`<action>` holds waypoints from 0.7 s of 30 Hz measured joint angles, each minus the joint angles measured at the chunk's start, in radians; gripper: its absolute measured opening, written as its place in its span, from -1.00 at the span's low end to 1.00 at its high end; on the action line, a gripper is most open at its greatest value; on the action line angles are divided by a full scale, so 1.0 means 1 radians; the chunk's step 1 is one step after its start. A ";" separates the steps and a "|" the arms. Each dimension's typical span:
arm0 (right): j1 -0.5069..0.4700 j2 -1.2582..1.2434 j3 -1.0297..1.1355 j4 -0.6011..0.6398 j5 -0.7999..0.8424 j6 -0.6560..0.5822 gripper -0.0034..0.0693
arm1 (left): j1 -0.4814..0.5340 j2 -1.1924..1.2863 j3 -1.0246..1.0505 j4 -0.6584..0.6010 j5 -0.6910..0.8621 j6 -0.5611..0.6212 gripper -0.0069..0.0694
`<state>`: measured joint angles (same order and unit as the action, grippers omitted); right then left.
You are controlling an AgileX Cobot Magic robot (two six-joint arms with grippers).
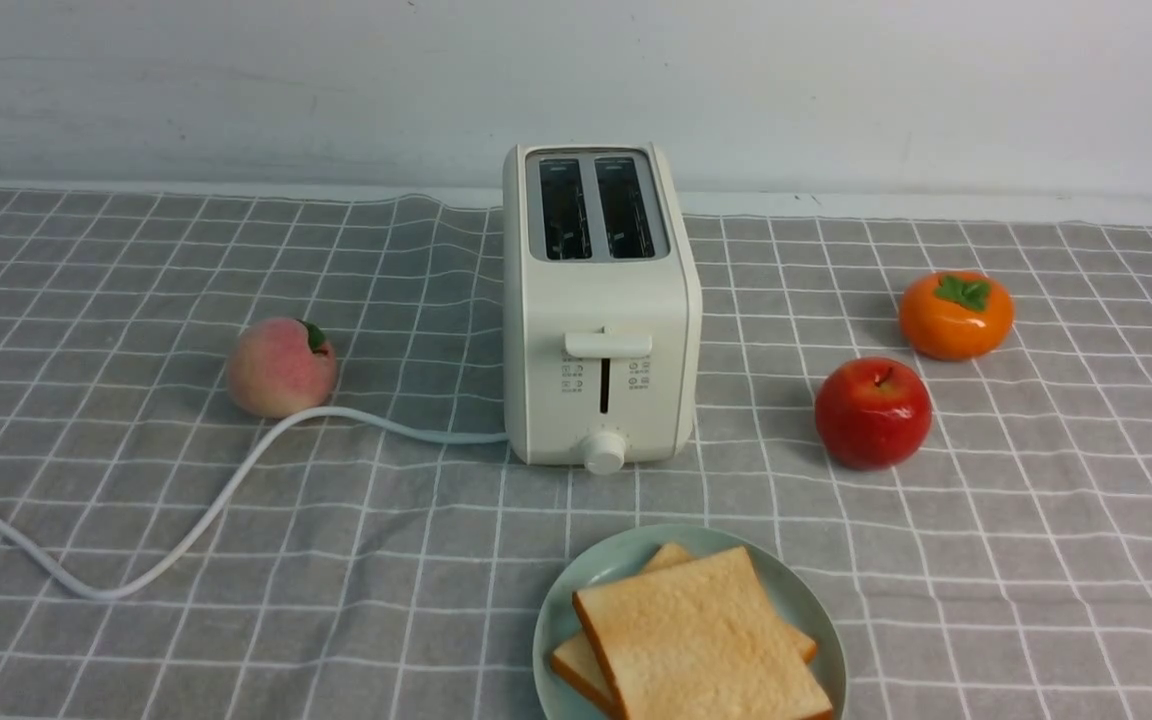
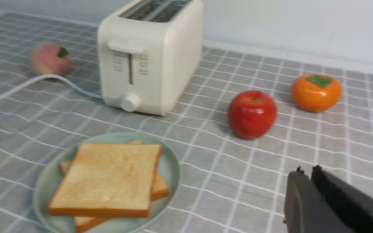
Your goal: Take toasted bread from bread machine on grey coffee table place on plate.
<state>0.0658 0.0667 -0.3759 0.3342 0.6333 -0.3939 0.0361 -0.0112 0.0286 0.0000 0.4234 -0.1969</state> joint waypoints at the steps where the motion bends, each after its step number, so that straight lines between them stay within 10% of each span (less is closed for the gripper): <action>1: -0.004 -0.001 0.002 -0.045 -0.008 0.042 -0.78 | 0.000 0.000 0.000 0.000 0.000 0.000 -0.79; 13: -0.021 -0.075 0.238 -0.610 -0.181 0.816 -0.73 | 0.000 0.000 0.000 0.000 0.000 0.000 -0.77; 21: -0.021 -0.077 0.379 -0.659 -0.336 0.820 -0.70 | 0.000 0.000 0.000 0.000 0.000 0.000 -0.77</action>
<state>0.0450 -0.0105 0.0034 -0.3251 0.2974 0.4259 0.0361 -0.0112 0.0286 0.0000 0.4234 -0.1969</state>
